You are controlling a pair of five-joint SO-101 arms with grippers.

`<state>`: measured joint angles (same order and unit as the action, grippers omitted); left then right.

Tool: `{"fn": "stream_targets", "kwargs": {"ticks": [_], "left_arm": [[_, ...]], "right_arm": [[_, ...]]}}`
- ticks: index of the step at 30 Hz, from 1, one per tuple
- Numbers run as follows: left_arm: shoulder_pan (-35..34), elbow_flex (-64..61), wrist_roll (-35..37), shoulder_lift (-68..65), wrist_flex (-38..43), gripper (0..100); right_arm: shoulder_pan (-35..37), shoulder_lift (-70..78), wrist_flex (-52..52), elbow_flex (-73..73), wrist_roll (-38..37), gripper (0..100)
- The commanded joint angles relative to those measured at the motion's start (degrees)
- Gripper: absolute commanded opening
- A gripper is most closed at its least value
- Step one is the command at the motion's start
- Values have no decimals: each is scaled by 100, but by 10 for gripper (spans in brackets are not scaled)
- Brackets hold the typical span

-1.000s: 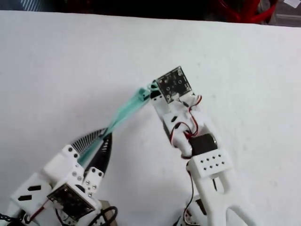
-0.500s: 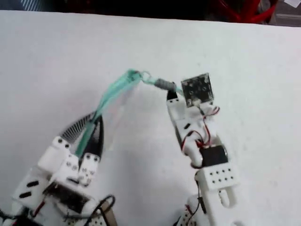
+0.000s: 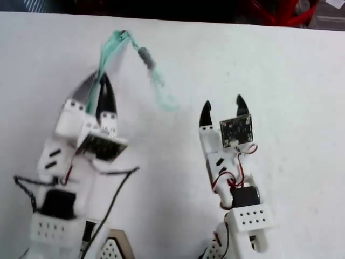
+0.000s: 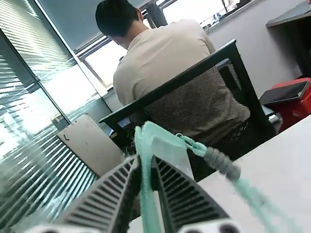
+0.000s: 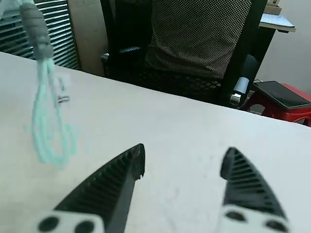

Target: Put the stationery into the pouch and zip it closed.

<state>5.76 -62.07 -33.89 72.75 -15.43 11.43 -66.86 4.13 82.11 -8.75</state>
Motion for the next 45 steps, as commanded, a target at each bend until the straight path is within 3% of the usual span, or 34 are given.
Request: {"fn": "stream_targets", "kwargs": {"ticks": [1,8,12,18,23,30,39,45], "left_arm": [[-259,1116,-651,-1771,1574,24],[-295,2180,-2092,-4716,3437,24],[295,1749,-2497,-5455,4185,24],[1534,484,-2549,-6026,5662,24],[2070,721,-2558,-7354,6057,24],[2721,1512,-2585,-9226,6892,24],[3301,1231,-2760,-9446,7174,26],[3530,668,-2734,-9490,8018,88]], "right_arm": [[-22,163,-268,-35,35,145],[-31,1086,-1068,-53,9,126],[-268,1604,-1631,-70,0,126],[-840,2273,-1877,-484,35,124],[-1332,2897,-1886,-932,53,124],[-2009,3855,-1886,-1591,651,124],[-2633,5033,-1859,-2479,1389,124],[-2659,4945,-1798,-2462,1459,124]]}}
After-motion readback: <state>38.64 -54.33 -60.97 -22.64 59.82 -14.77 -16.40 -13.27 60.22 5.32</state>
